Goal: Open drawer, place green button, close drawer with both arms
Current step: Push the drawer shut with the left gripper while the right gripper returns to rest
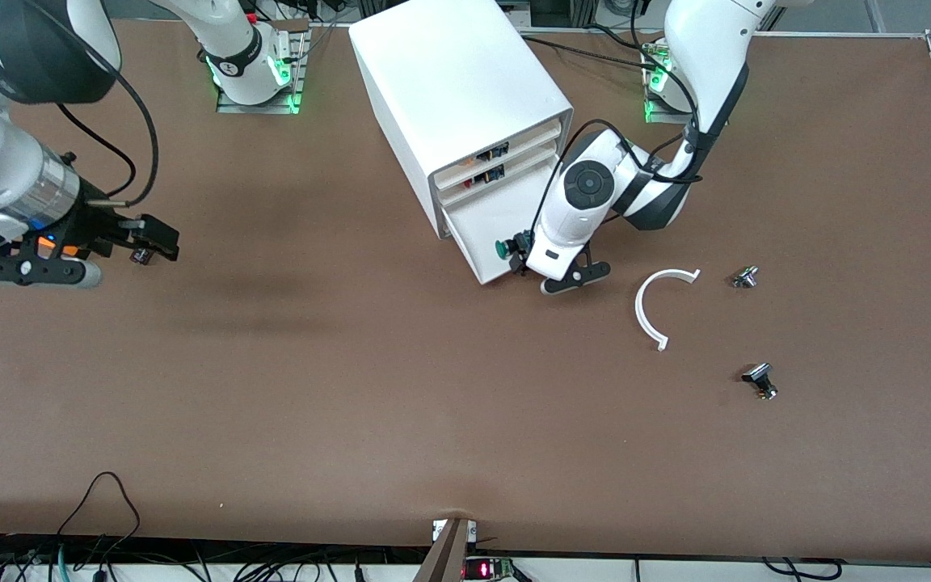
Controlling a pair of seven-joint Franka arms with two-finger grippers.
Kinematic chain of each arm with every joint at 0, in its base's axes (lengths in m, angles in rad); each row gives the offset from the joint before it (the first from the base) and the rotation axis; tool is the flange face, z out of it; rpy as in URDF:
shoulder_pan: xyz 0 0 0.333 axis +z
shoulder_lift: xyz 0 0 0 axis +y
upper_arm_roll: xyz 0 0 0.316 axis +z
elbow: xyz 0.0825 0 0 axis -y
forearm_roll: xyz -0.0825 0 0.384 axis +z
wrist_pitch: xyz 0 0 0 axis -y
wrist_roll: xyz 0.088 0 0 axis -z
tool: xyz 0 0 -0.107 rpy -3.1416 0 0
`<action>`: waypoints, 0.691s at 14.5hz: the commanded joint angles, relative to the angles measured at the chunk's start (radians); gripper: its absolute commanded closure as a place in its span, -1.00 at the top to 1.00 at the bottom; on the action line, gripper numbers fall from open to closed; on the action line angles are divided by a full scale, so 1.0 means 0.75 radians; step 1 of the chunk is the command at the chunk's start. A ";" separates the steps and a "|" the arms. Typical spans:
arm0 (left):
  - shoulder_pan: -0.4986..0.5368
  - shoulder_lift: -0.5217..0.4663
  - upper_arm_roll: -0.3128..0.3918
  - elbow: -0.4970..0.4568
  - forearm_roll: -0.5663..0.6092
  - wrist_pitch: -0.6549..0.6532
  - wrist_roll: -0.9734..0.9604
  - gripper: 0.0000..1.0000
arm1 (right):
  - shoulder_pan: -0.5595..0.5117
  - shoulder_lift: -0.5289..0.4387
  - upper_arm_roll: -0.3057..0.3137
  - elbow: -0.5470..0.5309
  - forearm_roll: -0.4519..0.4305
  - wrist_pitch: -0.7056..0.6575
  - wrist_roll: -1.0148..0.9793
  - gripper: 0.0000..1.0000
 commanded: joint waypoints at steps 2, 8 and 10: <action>0.014 -0.050 -0.070 -0.075 0.020 0.000 -0.049 1.00 | -0.161 -0.104 0.115 -0.057 -0.015 -0.042 -0.027 0.99; 0.019 -0.043 -0.164 -0.093 0.018 -0.002 -0.159 1.00 | -0.459 -0.198 0.386 -0.130 -0.032 -0.031 -0.015 0.99; 0.019 -0.045 -0.186 -0.093 0.018 -0.002 -0.168 1.00 | -0.455 -0.196 0.384 -0.126 -0.070 -0.029 -0.025 0.99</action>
